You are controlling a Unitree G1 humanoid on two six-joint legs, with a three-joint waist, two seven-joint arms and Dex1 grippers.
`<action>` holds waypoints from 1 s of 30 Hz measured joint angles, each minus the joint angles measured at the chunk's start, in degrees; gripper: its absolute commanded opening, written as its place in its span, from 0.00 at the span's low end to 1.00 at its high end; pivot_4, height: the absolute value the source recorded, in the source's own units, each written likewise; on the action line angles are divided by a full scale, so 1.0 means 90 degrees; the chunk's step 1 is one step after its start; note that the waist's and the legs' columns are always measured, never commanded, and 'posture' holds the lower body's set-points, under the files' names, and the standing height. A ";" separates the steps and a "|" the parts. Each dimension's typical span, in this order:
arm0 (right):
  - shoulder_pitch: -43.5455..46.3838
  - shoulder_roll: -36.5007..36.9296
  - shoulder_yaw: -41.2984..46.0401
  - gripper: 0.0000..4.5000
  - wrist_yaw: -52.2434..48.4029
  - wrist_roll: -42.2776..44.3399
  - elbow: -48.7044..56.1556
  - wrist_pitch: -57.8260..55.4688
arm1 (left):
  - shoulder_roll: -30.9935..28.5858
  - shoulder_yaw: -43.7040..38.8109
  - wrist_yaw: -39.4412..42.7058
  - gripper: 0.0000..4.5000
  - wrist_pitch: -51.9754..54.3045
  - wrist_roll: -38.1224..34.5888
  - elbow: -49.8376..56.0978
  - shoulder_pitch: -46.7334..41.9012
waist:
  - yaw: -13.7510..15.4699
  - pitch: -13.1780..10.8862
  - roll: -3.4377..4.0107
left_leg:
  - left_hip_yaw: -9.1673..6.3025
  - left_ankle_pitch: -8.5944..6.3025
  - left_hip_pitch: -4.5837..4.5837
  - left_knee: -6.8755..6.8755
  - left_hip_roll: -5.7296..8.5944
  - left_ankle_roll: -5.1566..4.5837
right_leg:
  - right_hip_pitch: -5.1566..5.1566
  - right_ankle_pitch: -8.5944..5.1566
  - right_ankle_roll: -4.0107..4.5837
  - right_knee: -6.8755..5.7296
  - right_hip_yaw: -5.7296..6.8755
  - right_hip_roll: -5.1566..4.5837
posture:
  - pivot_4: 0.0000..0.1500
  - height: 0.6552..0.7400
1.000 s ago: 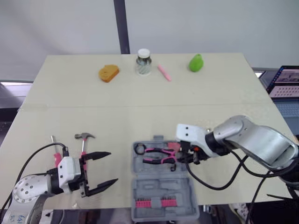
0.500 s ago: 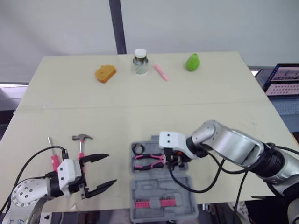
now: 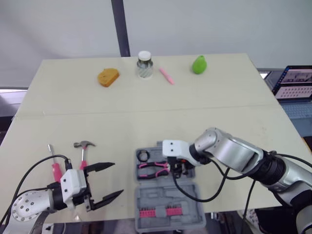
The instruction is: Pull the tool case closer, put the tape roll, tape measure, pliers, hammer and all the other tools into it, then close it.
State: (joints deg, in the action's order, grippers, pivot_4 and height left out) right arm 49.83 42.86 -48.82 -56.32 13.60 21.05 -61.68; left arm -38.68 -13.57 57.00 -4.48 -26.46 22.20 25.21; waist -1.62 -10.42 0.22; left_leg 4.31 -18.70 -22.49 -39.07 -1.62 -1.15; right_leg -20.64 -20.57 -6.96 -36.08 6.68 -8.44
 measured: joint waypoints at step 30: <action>-0.0397 -0.0098 0.0774 0.72 -0.0549 -0.0030 0.0093 0.0286 | 0.0000 0.0018 0.0016 1.00 -0.0070 0.0162 -0.0032 -0.0220 | 0.0003 0.0000 0.0000 | 0.0000 -0.0001 0.0001 0.0001 0.0000 0.0001 | 0.0002 0.0000 0.0000 0.0001 0.0003 -0.0001 | 1.00 0.47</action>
State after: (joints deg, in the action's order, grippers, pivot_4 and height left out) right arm 46.25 41.98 -41.85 -61.26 13.33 21.89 -59.11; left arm -38.68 -13.41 57.14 -5.11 -25.01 21.91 23.24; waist -1.59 -10.42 0.22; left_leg 4.31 -18.71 -22.48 -39.06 -1.63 -1.15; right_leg -20.63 -20.57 -6.96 -36.07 6.70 -8.46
